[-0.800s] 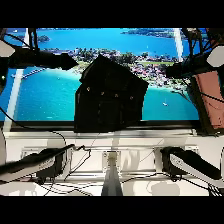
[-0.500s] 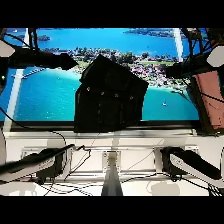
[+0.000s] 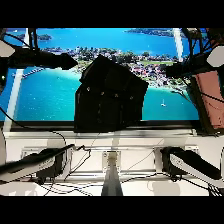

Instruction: Fold the clothes and pants, and hang the long-sleeved shirts on hangers.

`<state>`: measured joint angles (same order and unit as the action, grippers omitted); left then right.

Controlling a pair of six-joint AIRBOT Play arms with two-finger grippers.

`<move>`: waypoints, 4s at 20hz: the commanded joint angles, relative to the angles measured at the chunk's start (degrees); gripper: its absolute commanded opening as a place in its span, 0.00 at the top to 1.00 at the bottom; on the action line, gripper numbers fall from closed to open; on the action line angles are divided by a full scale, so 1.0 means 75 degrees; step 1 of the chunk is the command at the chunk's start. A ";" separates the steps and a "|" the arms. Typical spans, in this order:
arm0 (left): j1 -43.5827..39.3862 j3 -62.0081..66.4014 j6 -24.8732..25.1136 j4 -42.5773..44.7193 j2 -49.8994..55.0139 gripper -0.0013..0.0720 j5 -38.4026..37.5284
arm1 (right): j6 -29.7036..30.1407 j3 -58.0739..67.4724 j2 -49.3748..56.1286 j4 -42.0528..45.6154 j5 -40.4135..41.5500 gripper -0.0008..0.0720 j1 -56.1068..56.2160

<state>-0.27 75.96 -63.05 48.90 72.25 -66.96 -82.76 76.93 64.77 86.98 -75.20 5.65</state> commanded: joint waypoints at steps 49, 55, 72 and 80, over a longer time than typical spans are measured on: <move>0.0443 -0.5039 0.1271 0.1081 -0.0443 0.96 -0.0603 | 0.3797 -0.4943 0.0315 -0.7682 0.2072 0.94 -0.0458; 0.0455 -0.1536 0.1440 0.1084 -0.3104 0.96 0.0396 | 0.3634 -0.2658 -0.1483 -0.7842 0.1128 0.94 -0.0460; -0.0227 -0.4587 0.0050 0.0254 -0.4068 0.96 0.3724 | -0.0694 -0.4159 -0.2186 -0.6298 0.5426 0.94 0.1209; -0.1110 -0.3555 0.0055 -0.0233 -0.0286 0.95 0.1944 | -0.0612 -0.3812 0.0411 -0.5045 0.4610 0.94 -0.0446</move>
<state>-7.75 48.16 -62.81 48.29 63.72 -43.38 -87.11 47.97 63.61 43.09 -34.39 6.85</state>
